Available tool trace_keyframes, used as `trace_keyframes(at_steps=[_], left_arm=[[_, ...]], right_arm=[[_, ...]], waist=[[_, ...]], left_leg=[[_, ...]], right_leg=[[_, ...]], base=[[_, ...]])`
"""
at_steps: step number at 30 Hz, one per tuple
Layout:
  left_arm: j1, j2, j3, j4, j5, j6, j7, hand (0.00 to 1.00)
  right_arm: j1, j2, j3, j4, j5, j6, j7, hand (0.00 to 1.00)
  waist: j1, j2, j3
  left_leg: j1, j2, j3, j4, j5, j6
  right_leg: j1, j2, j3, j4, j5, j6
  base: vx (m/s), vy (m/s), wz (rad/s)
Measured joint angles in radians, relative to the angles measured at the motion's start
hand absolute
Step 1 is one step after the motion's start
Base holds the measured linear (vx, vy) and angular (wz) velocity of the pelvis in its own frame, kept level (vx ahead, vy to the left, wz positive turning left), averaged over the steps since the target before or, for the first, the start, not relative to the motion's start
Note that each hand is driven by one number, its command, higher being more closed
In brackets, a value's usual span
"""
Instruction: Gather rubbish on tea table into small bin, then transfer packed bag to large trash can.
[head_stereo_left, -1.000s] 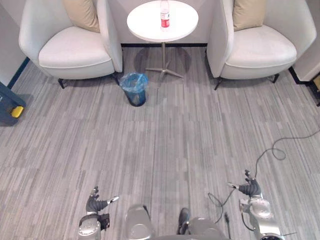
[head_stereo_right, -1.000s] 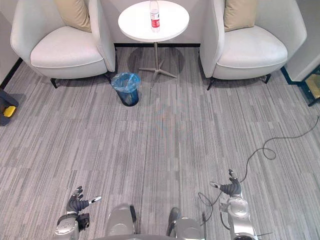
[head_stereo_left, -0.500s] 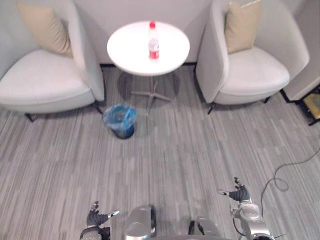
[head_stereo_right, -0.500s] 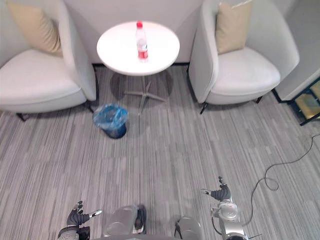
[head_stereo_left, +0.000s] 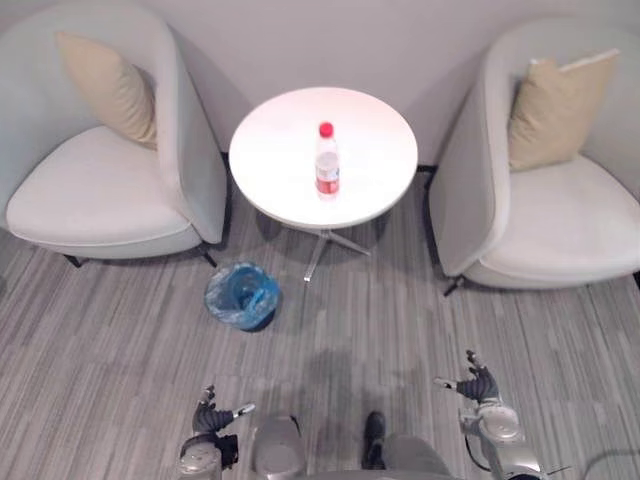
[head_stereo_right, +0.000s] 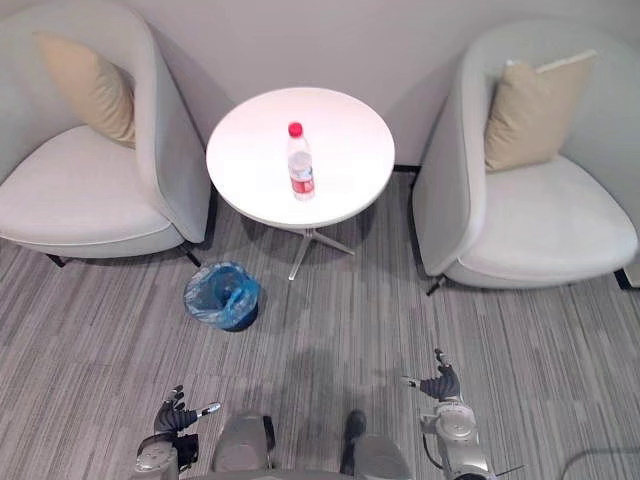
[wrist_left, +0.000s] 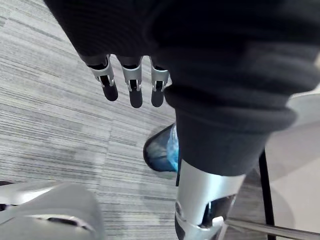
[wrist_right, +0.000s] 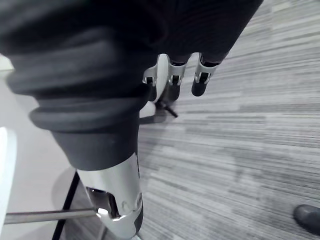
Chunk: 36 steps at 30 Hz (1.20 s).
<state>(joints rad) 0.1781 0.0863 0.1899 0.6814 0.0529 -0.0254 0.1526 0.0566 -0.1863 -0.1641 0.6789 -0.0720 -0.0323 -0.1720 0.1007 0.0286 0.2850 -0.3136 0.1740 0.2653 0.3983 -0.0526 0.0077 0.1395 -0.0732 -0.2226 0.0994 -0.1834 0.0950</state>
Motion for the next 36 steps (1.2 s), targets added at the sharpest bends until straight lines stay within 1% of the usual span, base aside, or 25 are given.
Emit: trace_keyframes(at_steps=[1, 2, 3, 4, 5, 6, 7, 8, 9, 10, 11, 12, 13, 14, 15, 16, 17, 18, 19, 21, 23, 26, 29, 33, 36], left_arm=[[0.002, 0.013, 0.004, -0.003, 0.0, -0.003, 0.001, 0.0], [0.002, 0.016, 0.014, 0.001, 0.0, -0.004, 0.0, 0.0], [0.004, 0.015, 0.02, 0.009, 0.0, -0.002, 0.001, 0.0], [0.009, 0.015, 0.023, 0.029, 0.0, -0.001, 0.001, 0.0], [0.012, 0.015, 0.022, 0.039, 0.0, 0.0, 0.001, 0.0], [0.03, 0.015, 0.016, 0.038, 0.0, 0.001, 0.001, 0.0], [0.045, 0.018, 0.009, 0.037, 0.0, 0.002, 0.001, 0.0], [0.047, 0.022, 0.007, 0.037, 0.0, 0.004, 0.001, 0.0], [0.046, 0.032, 0.0, 0.037, -0.001, 0.005, 0.003, 0.0], [0.043, 0.04, -0.002, 0.036, -0.001, 0.005, 0.004, 0.0], [0.034, 0.044, -0.002, 0.034, -0.002, 0.004, 0.005, 0.0], [0.032, 0.044, -0.002, 0.032, -0.002, 0.001, 0.005, 0.0], [0.025, 0.044, -0.002, 0.032, -0.002, -0.001, 0.006, 0.0], [0.023, 0.044, -0.002, 0.032, -0.002, -0.001, 0.006, 0.0], [0.022, 0.045, -0.002, 0.031, -0.002, -0.001, 0.006, 0.0], [0.019, 0.027, -0.001, 0.034, -0.002, 0.0, 0.006, 0.0], [0.025, 0.022, 0.0, 0.027, -0.003, -0.001, 0.007, 0.0], [0.034, 0.021, 0.003, 0.015, -0.003, -0.002, 0.009, 0.0], [0.038, 0.013, 0.006, 0.013, -0.003, -0.004, 0.018, 0.0], [0.038, 0.002, 0.011, 0.002, -0.005, -0.005, 0.025, 0.0], [0.038, -0.011, 0.01, -0.021, -0.005, -0.02, 0.025, 0.0], [0.039, -0.012, 0.01, -0.024, -0.005, -0.027, 0.025, 0.0], [0.04, -0.012, 0.009, -0.024, -0.005, -0.027, 0.025, 0.0], [0.04, -0.011, -0.016, -0.024, -0.003, -0.032, 0.024, 0.0], [0.042, -0.002, -0.034, -0.024, -0.002, -0.033, 0.023, 0.0]], right_arm=[[0.005, 0.005, 0.01, 0.004, -0.001, 0.0, 0.0, 0.0], [0.012, -0.001, 0.01, 0.007, -0.011, 0.001, 0.0, 0.0], [0.011, -0.001, 0.01, 0.007, -0.014, 0.001, 0.0, 0.0], [0.005, -0.001, 0.017, 0.009, -0.017, 0.0, 0.0, 0.0], [0.002, 0.0, 0.02, 0.013, -0.018, 0.0, 0.0, 0.0], [-0.002, 0.002, 0.026, 0.016, -0.022, 0.0, 0.0, 0.0], [-0.001, 0.003, 0.03, 0.016, -0.033, 0.001, 0.0, 0.0], [-0.002, 0.003, 0.033, 0.016, -0.042, 0.001, 0.0, 0.0], [0.006, 0.002, 0.046, 0.016, -0.052, 0.002, 0.0, 0.0], [0.006, 0.002, 0.061, 0.015, -0.056, 0.002, 0.0, 0.0], [0.002, 0.004, 0.064, 0.014, -0.056, 0.002, 0.0, 0.0], [-0.001, 0.003, 0.064, 0.013, -0.056, 0.002, 0.0, 0.0], [-0.005, 0.002, 0.062, 0.006, -0.056, 0.002, -0.001, 0.0], [-0.004, 0.002, 0.061, 0.0, -0.056, 0.002, -0.002, 0.0], [0.001, 0.003, 0.061, -0.019, -0.056, 0.002, -0.004, 0.0], [0.013, -0.011, 0.059, -0.051, -0.056, 0.003, -0.004, 0.0], [0.012, -0.013, 0.06, -0.074, -0.056, 0.003, -0.004, 0.0], [0.006, -0.014, 0.062, -0.124, -0.056, -0.002, -0.005, 0.0], [0.004, -0.019, 0.061, -0.195, -0.056, -0.012, -0.01, 0.0], [0.007, -0.022, 0.057, -0.275, -0.056, -0.029, -0.024, 0.0], [0.032, -0.025, 0.057, -0.353, -0.055, -0.051, -0.022, 0.0], [0.044, -0.02, 0.074, -0.422, -0.056, -0.076, -0.016, 0.0], [0.039, -0.019, 0.126, -0.465, -0.057, -0.081, 0.004, 0.0], [0.033, -0.017, 0.207, -0.47, -0.061, -0.102, 0.042, 0.0], [0.009, -0.015, 0.258, -0.47, -0.091, -0.115, 0.045, 0.0]], waist=[[-0.002, -0.033, -0.013], [-0.001, -0.04, -0.014], [0.002, -0.041, -0.014], [0.006, -0.041, -0.015], [0.006, -0.042, -0.015], [0.003, -0.045, -0.015], [-0.006, -0.047, -0.015], [-0.011, -0.047, -0.015], [-0.019, -0.051, -0.015], [-0.033, -0.051, -0.015], [-0.035, -0.051, -0.015], [-0.036, -0.05, -0.014], [-0.041, -0.048, -0.014], [-0.042, -0.051, -0.015], [-0.04, -0.061, -0.02], [-0.04, -0.033, -0.027], [-0.029, -0.023, -0.035], [-0.028, -0.02, -0.038], [-0.031, -0.007, -0.044], [-0.035, -0.002, -0.046], [-0.034, -0.001, -0.047], [-0.032, 0.0, -0.061], [-0.028, 0.0, -0.062], [-0.028, -0.001, -0.067], [-0.024, -0.005, -0.072]], left_leg=[[0.011, -0.047, 0.006, -0.028, -0.014, 0.009], [0.007, -0.061, 0.007, 0.012, -0.051, 0.03], [0.008, -0.063, 0.008, 0.038, -0.075, 0.035], [0.024, -0.067, 0.011, 0.071, -0.122, 0.043], [0.042, -0.069, 0.016, 0.074, -0.141, 0.045], [0.087, -0.082, 0.021, 0.059, -0.171, 0.047], [0.133, -0.097, 0.014, 0.047, -0.199, 0.059], [0.157, -0.105, 0.005, 0.042, -0.209, 0.064], [0.201, -0.113, 0.002, 0.025, -0.21, 0.059], [0.233, -0.117, -0.018, 0.01, -0.212, 0.061], [0.261, -0.115, -0.033, -0.014, -0.21, 0.058], [0.268, -0.112, -0.044, -0.02, -0.21, 0.057], [0.276, -0.105, -0.068, -0.023, -0.207, 0.053], [0.281, -0.104, -0.078, -0.023, -0.206, 0.035], [0.289, -0.108, -0.097, -0.022, -0.214, 0.009], [0.296, -0.091, -0.128, -0.021, -0.228, -0.016], [0.293, -0.073, -0.127, -0.023, -0.223, -0.025], [0.297, -0.057, -0.128, -0.038, -0.215, -0.038], [0.305, -0.048, -0.132, -0.074, -0.207, -0.051], [0.323, -0.048, -0.141, -0.118, -0.188, -0.081], [0.349, -0.048, -0.167, -0.144, -0.175, -0.081], [0.362, -0.051, -0.183, -0.167, -0.173, -0.083], [0.362, -0.059, -0.186, -0.176, -0.171, -0.081], [0.369, -0.091, -0.21, -0.193, -0.145, -0.069], [0.373, -0.089, -0.212, -0.211, -0.145, -0.069]], right_leg=[[-0.001, -0.039, 0.002, 0.002, -0.007, 0.0], [0.011, -0.056, 0.008, 0.015, -0.016, 0.004], [0.015, -0.065, 0.01, 0.034, -0.022, 0.014], [-0.001, -0.085, 0.018, 0.125, -0.041, 0.043], [-0.024, -0.097, 0.03, 0.197, -0.048, 0.056], [-0.092, -0.127, 0.058, 0.39, -0.041, 0.089], [-0.171, -0.156, 0.08, 0.595, -0.026, 0.132], [-0.201, -0.157, 0.095, 0.666, -0.042, 0.125], [-0.242, -0.155, 0.105, 0.717, -0.077, 0.099], [-0.278, -0.139, 0.093, 0.692, -0.098, 0.059], [-0.321, -0.113, 0.086, 0.616, -0.109, 0.033], [-0.339, -0.098, 0.087, 0.564, -0.109, 0.03], [-0.366, -0.071, 0.094, 0.445, -0.097, 0.019], [-0.372, -0.058, 0.101, 0.37, -0.07, 0.006], [-0.36, -0.035, 0.121, 0.208, 0.124, -0.017], [-0.334, -0.013, 0.104, 0.177, 0.181, -0.051], [-0.33, 0.003, 0.102, 0.155, 0.189, -0.062], [-0.314, 0.014, 0.1, 0.118, 0.19, -0.063], [-0.306, 0.026, 0.089, 0.085, 0.197, -0.072], [-0.286, 0.037, 0.078, 0.051, 0.202, -0.08], [-0.23, 0.039, 0.052, 0.004, 0.203, -0.081], [-0.198, 0.036, 0.033, -0.04, 0.214, -0.073], [-0.175, 0.032, 0.029, -0.094, 0.244, -0.071], [-0.13, 0.01, -0.001, -0.141, 0.265, -0.065], [-0.124, 0.014, -0.007, -0.154, 0.276, -0.063]], base=[[0.41, 0.135, 0.3], [0.5, 0.164, 0.31], [0.39, 0.13, 0.02], [0.3, 0.11, -0.11], [0.34, 0.133, -0.15], [0.35, 0.111, -0.05], [0.35, 0.086, 0.07], [0.36, 0.034, 0.33], [0.34, -0.021, 0.54], [0.4, -0.058, 0.61], [0.33, -0.081, 0.49], [0.38, -0.146, 0.5], [0.32, -0.144, 0.48], [0.32, -0.154, 0.67], [0.34, -0.157, 0.64], [0.33, -0.144, 0.44], [0.32, -0.149, 0.11], [0.21, -0.136, -0.1], [0.23, -0.151, 0.01], [0.21, -0.111, 0.14], [0.12, -0.026, 0.29], [0.04, 0.033, 0.23], [0.01, 0.059, 0.12], [-0.03, 0.034, 0.25], [-0.05, 0.016, 0.08]])
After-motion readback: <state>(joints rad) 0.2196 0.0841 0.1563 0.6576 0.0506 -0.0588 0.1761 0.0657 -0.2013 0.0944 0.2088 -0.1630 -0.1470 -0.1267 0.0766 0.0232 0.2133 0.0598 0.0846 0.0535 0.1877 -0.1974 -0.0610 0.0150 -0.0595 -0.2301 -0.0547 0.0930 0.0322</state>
